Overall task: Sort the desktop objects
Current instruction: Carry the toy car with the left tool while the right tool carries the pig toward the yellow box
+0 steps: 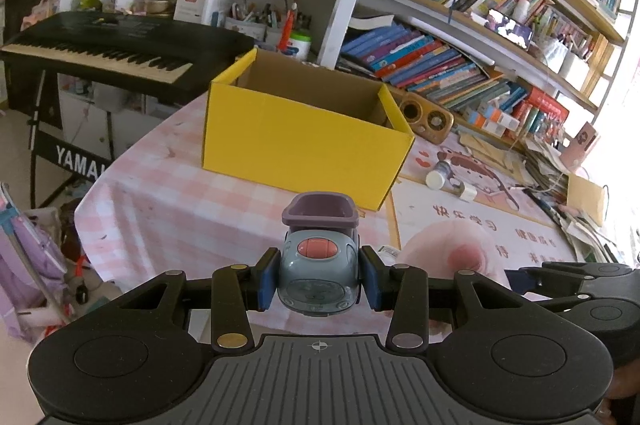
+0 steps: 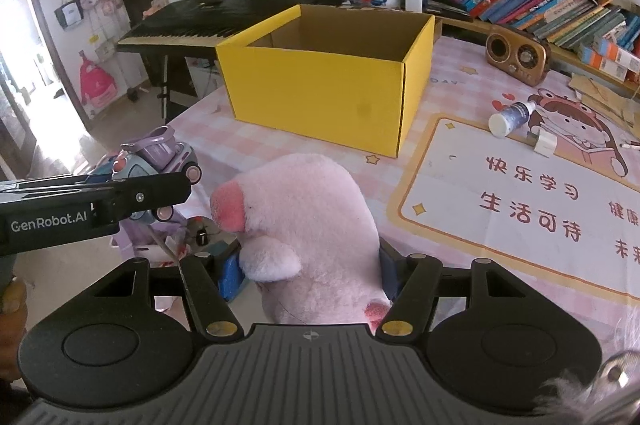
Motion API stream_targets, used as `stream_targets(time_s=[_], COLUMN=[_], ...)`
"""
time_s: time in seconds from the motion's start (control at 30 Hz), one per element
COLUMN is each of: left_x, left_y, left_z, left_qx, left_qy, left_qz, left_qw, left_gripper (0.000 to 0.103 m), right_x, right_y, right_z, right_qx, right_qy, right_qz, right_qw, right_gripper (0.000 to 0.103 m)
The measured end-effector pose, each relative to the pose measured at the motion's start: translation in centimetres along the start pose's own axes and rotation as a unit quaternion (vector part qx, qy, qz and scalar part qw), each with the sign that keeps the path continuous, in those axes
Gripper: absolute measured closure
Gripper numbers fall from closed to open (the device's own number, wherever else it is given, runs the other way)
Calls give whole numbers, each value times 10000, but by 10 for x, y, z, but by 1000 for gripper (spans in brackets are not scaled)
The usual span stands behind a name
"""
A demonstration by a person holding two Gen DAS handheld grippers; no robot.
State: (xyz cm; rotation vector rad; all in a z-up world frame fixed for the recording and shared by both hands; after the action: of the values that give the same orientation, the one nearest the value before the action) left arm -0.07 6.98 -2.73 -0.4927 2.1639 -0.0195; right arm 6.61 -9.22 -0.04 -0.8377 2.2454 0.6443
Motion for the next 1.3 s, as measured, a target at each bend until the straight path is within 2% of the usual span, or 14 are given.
stream_targets(time_s=[0.37,0.63,0.9,1.17,1.3], left_x=[-10,-33,-76,-130,-152], left_y=[-4,-12,-15,-18,-21], left_z=[12,25,43,72,92], left_qx=[-104,-232,-440,-717,-836], left_qy=[-20,-177,-621,-1091,-1188], left_qz=[5,-13,-76,-37,-2], left_qw=[9999,9996,9971,9914,9894], left_gripper=[61,61,61,61,61], right_x=[-13,-38,-83,-146,-177], right_y=[-9,-28,-50,-69,-83], right_z=[10,19,25,32,40], right_qx=[-94,-194,-379,-602,-599], right_qy=[-21,-159,-488,-1063,-1382], right_qz=[-79,-33,-114,-425,-404], right_qw=[9999,9997,9980,9916,9878], right_gripper=[42,42,42,42,42])
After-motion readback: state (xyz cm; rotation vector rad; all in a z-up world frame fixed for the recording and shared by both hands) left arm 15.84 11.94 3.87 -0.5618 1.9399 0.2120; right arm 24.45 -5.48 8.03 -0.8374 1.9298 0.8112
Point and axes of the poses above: each gripper's, at about its wrist camera, not at the fingertips, and z roughly the way its jaws point, y to its left, x to its underside, the point moved 1 cm from there along z, roughly the way its jaws point, and after that the axes turned 8 degrees about -x, right-handed, at the moved point
